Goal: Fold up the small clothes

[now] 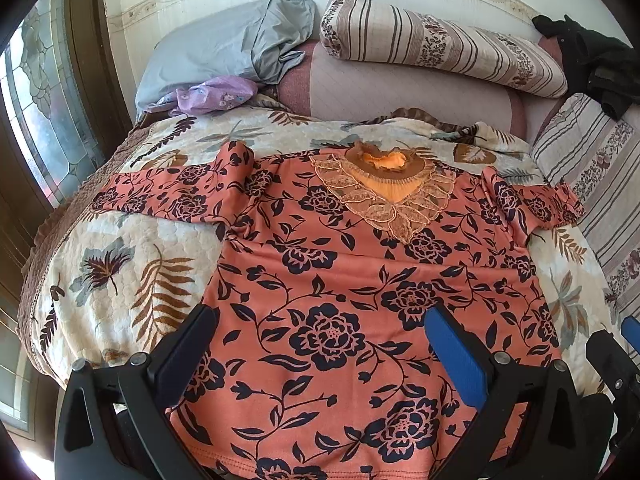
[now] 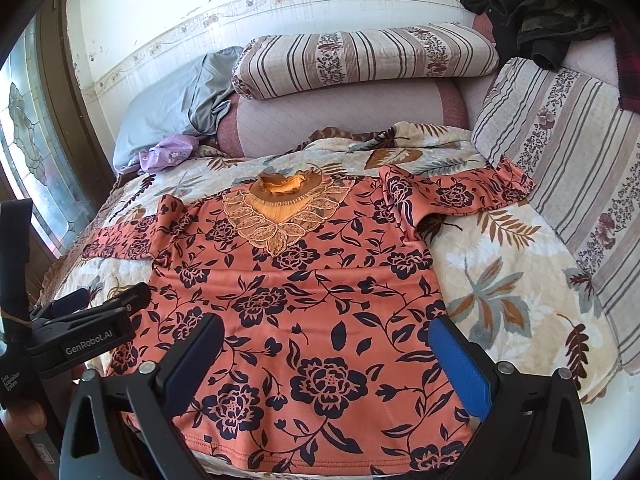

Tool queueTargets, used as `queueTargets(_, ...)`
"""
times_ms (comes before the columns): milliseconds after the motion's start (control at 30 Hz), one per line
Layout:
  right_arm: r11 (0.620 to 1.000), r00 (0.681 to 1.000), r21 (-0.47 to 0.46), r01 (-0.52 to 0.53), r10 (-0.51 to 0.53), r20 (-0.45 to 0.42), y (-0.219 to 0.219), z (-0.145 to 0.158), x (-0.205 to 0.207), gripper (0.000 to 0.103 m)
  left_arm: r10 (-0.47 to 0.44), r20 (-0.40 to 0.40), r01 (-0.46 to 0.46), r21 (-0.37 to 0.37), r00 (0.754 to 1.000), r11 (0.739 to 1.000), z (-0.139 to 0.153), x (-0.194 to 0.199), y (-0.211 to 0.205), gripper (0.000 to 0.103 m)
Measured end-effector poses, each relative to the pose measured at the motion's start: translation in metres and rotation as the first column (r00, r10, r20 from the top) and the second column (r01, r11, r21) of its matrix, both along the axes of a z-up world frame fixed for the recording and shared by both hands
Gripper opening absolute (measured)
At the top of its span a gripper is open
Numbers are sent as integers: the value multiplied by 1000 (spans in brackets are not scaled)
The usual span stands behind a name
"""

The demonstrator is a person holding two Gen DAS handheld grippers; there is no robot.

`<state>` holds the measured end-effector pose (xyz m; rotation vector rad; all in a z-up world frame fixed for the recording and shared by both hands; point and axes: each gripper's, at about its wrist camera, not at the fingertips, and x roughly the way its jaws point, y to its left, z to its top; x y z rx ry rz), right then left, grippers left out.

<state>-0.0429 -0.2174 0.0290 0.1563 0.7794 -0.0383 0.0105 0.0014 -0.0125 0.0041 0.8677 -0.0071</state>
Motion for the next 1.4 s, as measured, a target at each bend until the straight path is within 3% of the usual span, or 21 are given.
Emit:
queueTargets(733, 1000, 1000, 6, -13, 14, -21, -1, -7, 15, 103, -9, -10, 9, 29, 1000, 1000, -6, 11, -11, 103)
queueTargets(1067, 999, 998, 43, -1, 4, -66, -15, -28, 30, 103, -3, -54, 5, 43, 999, 999, -23, 26, -13, 103)
queueTargets(1167, 996, 997, 89, -4, 11, -81, -26, -39, 37, 103, 4, -69, -1, 44, 998, 999, -36, 35, -11, 103)
queueTargets(1267, 979, 994, 204, 26, -4, -108, -55, -53, 49, 103, 30, -100, -24, 60, 995, 998, -58, 52, -4, 103)
queueTargets(1400, 924, 986, 347, 161, -136, -96, -128, -66, 69, 103, 80, -135, -70, 80, 988, 994, -91, 80, 11, 103)
